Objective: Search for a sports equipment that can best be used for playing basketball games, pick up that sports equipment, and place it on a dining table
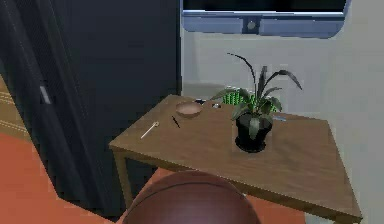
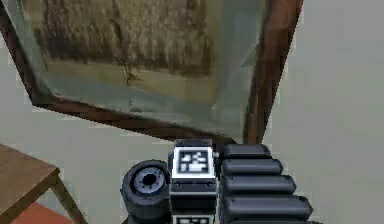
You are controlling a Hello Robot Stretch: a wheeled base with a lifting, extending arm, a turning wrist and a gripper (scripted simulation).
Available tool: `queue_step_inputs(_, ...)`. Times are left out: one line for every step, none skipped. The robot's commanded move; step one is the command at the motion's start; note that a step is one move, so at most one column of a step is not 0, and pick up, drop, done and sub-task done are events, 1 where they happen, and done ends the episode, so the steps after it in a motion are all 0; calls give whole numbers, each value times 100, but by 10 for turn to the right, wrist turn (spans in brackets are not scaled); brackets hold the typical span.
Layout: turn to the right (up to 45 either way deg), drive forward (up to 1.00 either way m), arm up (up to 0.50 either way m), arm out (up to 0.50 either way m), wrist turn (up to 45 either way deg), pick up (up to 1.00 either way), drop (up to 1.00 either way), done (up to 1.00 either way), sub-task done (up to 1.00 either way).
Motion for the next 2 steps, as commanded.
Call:
queue_step_inputs(270,0,0,0,0,0,0,0,0)
queue_step_inputs(0,40,0,0,0,0,0,0,0)
